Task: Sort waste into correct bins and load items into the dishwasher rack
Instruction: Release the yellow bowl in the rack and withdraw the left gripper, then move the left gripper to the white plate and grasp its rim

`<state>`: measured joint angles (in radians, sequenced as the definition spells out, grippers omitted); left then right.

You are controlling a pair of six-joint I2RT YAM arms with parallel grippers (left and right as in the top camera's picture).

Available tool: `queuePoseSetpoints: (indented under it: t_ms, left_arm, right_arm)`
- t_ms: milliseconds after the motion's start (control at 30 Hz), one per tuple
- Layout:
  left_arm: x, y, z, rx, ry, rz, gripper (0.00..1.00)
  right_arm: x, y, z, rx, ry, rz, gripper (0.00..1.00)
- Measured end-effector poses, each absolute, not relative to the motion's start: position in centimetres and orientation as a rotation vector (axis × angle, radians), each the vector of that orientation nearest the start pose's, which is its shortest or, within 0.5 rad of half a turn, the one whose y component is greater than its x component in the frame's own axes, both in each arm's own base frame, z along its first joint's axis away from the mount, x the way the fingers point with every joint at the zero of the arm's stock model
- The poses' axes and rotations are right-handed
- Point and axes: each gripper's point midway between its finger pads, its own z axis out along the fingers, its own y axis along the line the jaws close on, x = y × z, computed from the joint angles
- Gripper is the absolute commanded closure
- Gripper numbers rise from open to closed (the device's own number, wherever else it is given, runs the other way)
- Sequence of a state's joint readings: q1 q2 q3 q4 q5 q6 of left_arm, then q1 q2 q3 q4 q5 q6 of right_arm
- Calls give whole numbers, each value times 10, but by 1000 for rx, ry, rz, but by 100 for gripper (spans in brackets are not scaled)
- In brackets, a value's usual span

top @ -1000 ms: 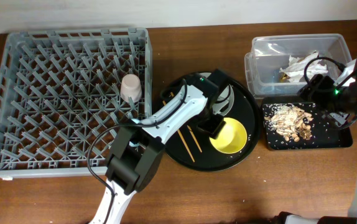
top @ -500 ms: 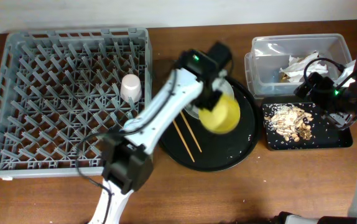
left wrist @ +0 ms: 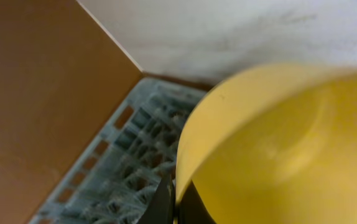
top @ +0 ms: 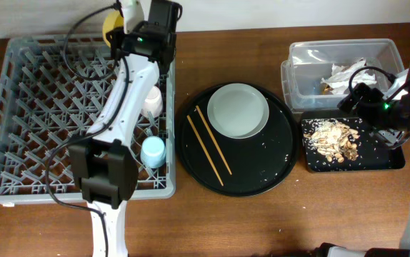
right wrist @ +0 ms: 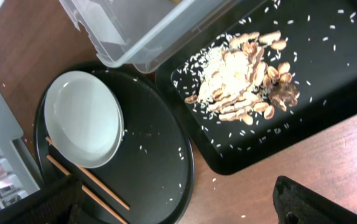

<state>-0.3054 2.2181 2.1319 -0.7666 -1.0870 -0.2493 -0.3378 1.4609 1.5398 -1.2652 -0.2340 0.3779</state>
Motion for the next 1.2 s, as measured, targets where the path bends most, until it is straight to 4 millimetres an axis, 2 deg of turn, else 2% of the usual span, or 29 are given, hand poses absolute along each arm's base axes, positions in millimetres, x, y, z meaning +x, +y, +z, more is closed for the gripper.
queuePoseSetpoints:
  t_ms: [67,300,467,633,733,833,900,933,967,1100,1200]
  left_arm:
    - [560,-17,224,-388,2014,974,100]
    - [568,-19,179,-316,2076,1048,100]
    - [565,-23,171,-285,2099,1069,100]
    - [558,-39,158,-199,2191,1026,100]
    - [556,-38,155,-184,2221,1014,89]
    - [544,-42,138,-97,2329,1009,89]
    - [538,-45,131,-60,2373,1007,79]
    - [533,-50,127,-28,2397,1007,70]
    - [531,-55,126,-12,2405,1004,67]
    - [522,-70,125,63,2442,1000,57]
    - [520,-78,140,85,2461,968,47]
  right_arm:
    - [316,-69,231,901,2592,333,1]
    - [316,-69,232,901,2591,333,1]
    - [316,-69,232,901,2591,333,2]
    - [316,-69,232,901,2591,333,2]
    - [316,-69,232,901,2591,333,2]
    - [316,-69,232,901,2591,333,2]
    - [316,-69,232,901,2591,333,2]
    - [316,-69,231,902,2591,333,1]
    - [316,-69,231,901,2592,333,2]
    - [316,-69,231,902,2592,333,2]
    - [316,-69,231,901,2592,333,2]
